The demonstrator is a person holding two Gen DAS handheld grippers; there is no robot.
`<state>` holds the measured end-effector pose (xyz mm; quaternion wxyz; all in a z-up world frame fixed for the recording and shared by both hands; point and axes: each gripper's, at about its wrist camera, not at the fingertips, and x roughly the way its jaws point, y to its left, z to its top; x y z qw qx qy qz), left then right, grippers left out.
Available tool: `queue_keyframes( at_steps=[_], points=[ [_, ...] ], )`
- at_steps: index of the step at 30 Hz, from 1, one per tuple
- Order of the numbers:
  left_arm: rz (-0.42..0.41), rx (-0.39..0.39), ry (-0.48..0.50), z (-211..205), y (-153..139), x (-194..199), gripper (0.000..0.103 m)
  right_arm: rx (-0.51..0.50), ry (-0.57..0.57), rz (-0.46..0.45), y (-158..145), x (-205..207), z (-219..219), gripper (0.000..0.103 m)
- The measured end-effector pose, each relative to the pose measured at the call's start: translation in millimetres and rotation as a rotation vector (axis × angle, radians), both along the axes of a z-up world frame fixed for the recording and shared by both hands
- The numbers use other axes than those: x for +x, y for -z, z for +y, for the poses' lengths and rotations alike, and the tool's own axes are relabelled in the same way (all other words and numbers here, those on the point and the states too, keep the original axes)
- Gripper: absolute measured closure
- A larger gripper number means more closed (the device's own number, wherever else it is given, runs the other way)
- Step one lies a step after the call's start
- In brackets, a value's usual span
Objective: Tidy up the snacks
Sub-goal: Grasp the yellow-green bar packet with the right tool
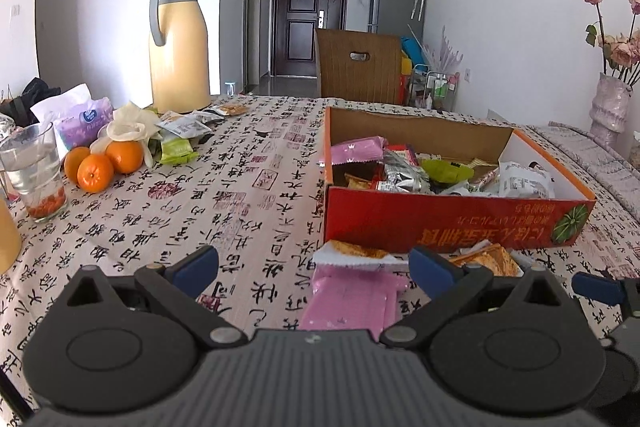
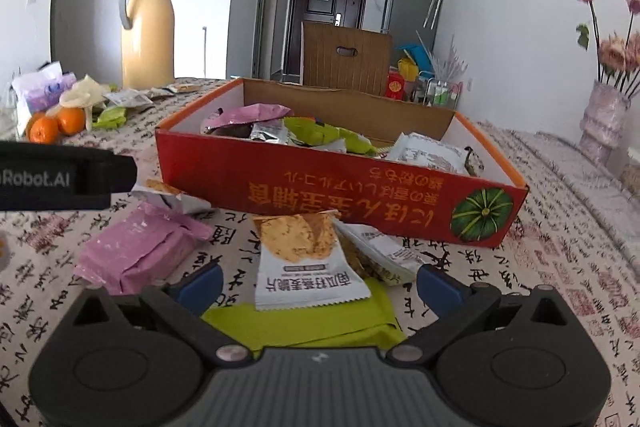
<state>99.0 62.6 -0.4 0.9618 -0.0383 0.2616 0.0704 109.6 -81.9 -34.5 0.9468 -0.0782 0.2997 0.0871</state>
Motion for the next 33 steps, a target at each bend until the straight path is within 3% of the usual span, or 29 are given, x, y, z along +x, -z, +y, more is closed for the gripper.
queue_keyframes(
  at_steps=[6,21,28,30,32,33],
  points=[
    [-0.007,-0.004,0.002,-1.4,-2.3,-4.9,0.000,-0.071,0.011,0.001,9.1,-4.5,5.1,0.000],
    [0.012,0.017,0.045,-30.9,0.4,-10.1,0.000,-0.067,0.020,-0.006,19.7,-41.5,-54.4,0.000],
    [0.029,0.019,0.047,-33.4,4.0,-19.9,0.000,0.115,-0.039,0.075,20.6,-36.5,-82.6,0.025],
    [0.033,0.019,0.043,-32.4,4.9,-21.9,0.000,0.120,-0.075,0.066,20.3,-38.7,-81.8,0.040],
    [0.040,0.018,0.036,-30.8,5.9,-22.8,0.000,0.122,-0.095,0.057,19.5,-41.6,-80.4,0.066],
    [0.043,0.017,0.033,-29.7,6.1,-22.5,0.000,0.118,-0.092,0.057,18.3,-42.0,-80.2,0.068]
  ],
)
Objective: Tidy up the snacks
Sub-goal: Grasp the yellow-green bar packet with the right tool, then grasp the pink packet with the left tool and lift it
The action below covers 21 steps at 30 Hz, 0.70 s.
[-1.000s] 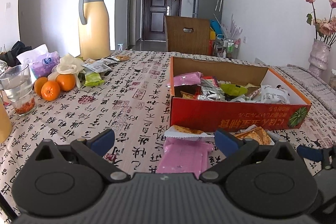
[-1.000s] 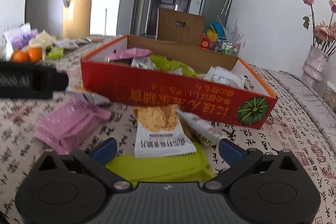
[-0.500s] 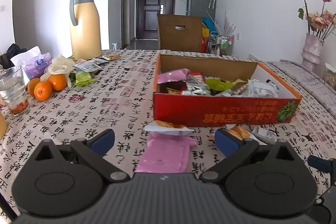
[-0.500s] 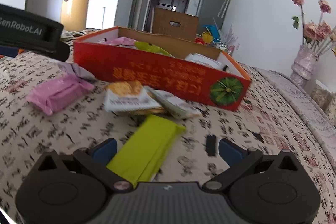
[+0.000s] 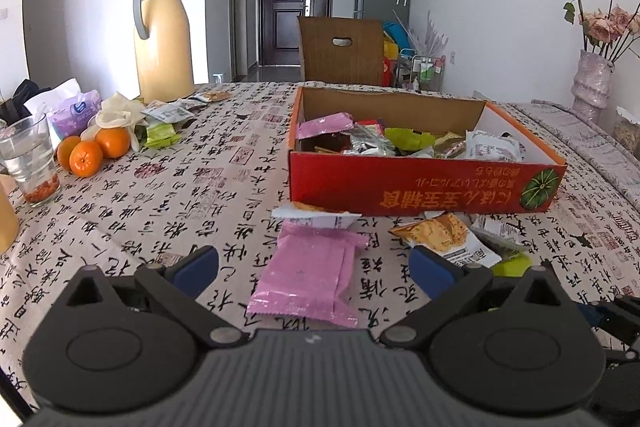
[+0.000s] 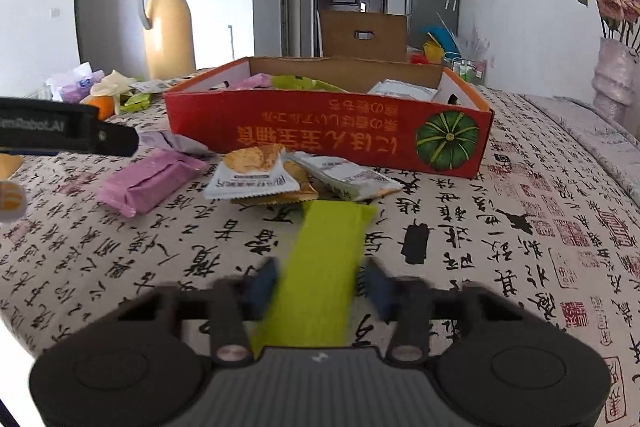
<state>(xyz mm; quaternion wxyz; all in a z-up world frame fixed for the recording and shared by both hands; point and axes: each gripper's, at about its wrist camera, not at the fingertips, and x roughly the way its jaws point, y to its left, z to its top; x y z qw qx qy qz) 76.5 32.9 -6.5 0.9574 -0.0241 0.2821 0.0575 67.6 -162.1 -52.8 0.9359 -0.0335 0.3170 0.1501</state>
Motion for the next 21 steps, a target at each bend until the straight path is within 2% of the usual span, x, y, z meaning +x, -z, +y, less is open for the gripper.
queue_keyframes(
  at_steps=[10,17,21],
  points=[
    [0.028,0.001,-0.012,6.4,4.5,10.1,0.000,0.056,0.097,-0.073,-16.2,-4.8,-32.0,0.071],
    [0.082,0.005,-0.015,8.8,17.9,33.2,0.000,0.078,0.197,-0.137,-27.7,2.7,-63.1,0.071],
    [0.113,-0.003,-0.021,7.3,26.7,44.5,0.000,0.082,0.211,-0.145,-27.0,8.6,-71.3,0.071]
  ],
)
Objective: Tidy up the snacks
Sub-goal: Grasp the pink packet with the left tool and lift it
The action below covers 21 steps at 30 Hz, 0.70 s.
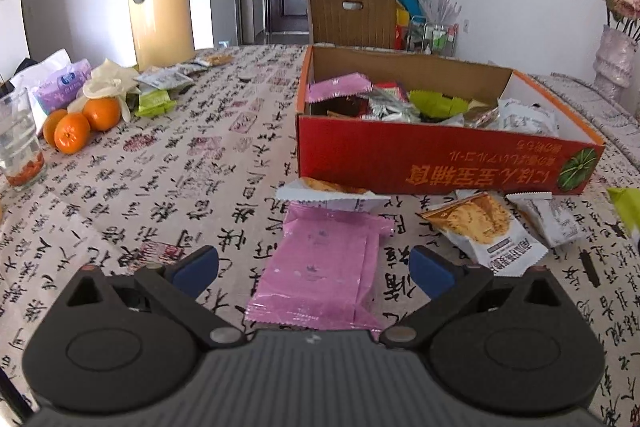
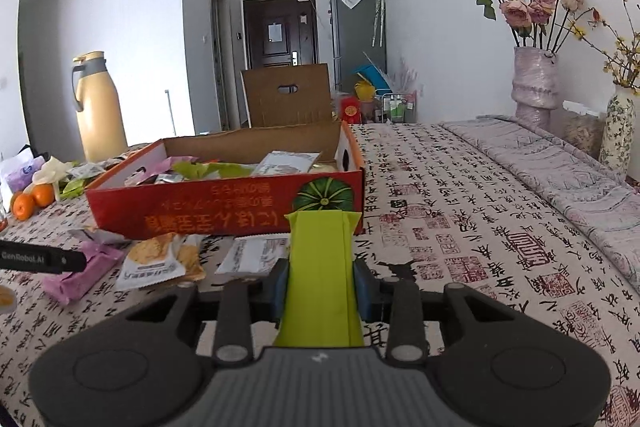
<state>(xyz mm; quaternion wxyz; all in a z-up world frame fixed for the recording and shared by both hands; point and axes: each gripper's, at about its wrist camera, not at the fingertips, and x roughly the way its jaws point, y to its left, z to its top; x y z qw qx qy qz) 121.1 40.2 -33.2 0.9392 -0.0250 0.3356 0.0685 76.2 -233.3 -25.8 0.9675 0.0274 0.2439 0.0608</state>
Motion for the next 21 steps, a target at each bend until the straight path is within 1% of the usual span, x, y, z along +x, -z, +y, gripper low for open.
queue_keyframes(
  at_steps=[4,7,8,11,13,14,15,21],
  points=[
    [0.034,-0.018,-0.010,-0.5,7.6,9.5,0.000,0.004,0.000,0.010,5.1,5.6,-2.6,0.070],
    [0.039,-0.022,-0.015,0.2,9.9,12.6,0.000,0.010,0.000,0.018,8.3,7.5,-4.8,0.070],
    [0.040,-0.026,-0.013,0.5,10.2,13.1,0.002,0.011,-0.001,0.019,8.9,8.2,-4.9,0.070],
    [0.072,-0.049,0.001,1.4,14.9,17.4,0.022,0.015,-0.008,0.020,10.2,8.7,-3.7,0.070],
    [0.063,-0.040,0.000,0.0,14.1,16.1,0.030,0.016,-0.013,0.021,10.8,8.8,-2.1,0.070],
    [0.058,-0.046,0.008,-0.1,13.1,14.8,0.038,0.016,-0.016,0.022,11.2,8.6,-1.7,0.070],
    [0.055,-0.052,0.016,-0.7,12.4,13.7,0.040,0.017,-0.017,0.022,11.6,8.9,-2.2,0.070],
    [0.048,-0.049,0.036,-6.6,11.7,6.7,0.040,0.019,-0.023,0.019,10.1,7.4,-1.3,0.070]
  ],
)
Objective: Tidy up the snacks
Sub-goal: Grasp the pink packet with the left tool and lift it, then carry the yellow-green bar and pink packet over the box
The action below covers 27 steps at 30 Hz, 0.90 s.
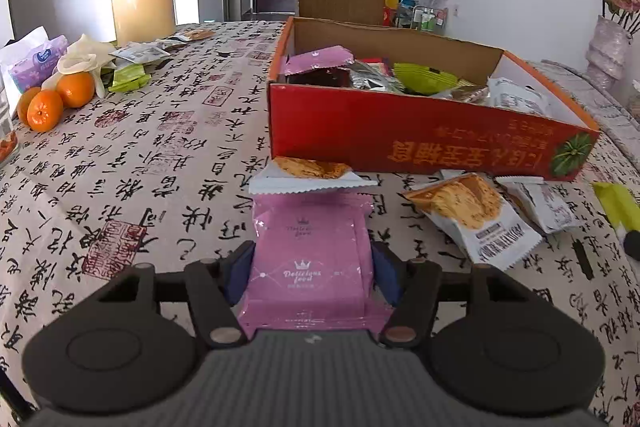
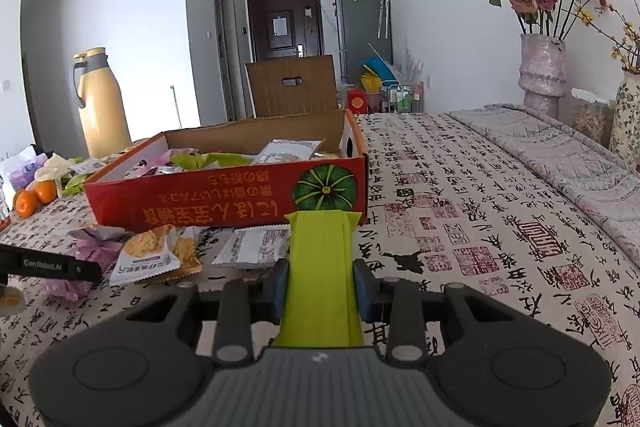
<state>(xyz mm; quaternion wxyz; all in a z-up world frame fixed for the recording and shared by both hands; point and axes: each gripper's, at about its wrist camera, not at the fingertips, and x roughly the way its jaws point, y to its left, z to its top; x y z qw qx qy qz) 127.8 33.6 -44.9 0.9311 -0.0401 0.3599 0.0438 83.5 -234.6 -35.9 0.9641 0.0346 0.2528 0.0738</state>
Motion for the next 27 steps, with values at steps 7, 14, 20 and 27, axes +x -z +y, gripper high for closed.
queue_keyframes(
  at_steps=[7,14,20,27],
  points=[
    [-0.032,0.000,0.022,-3.6,-10.0,-14.9,0.040,0.002,-0.014,-0.009,-4.1,-3.8,4.9,0.070],
    [-0.074,-0.008,0.055,-12.7,-25.5,-32.2,0.040,-0.004,-0.011,-0.016,-10.9,-10.6,3.6,0.070],
    [-0.097,-0.009,0.074,-18.5,-35.6,-42.1,0.040,0.004,-0.011,-0.029,-16.4,-14.5,2.1,0.070],
    [-0.131,-0.005,0.086,-23.3,-50.5,-46.5,0.040,0.006,-0.028,-0.052,-26.1,-11.8,4.6,0.070]
  ],
)
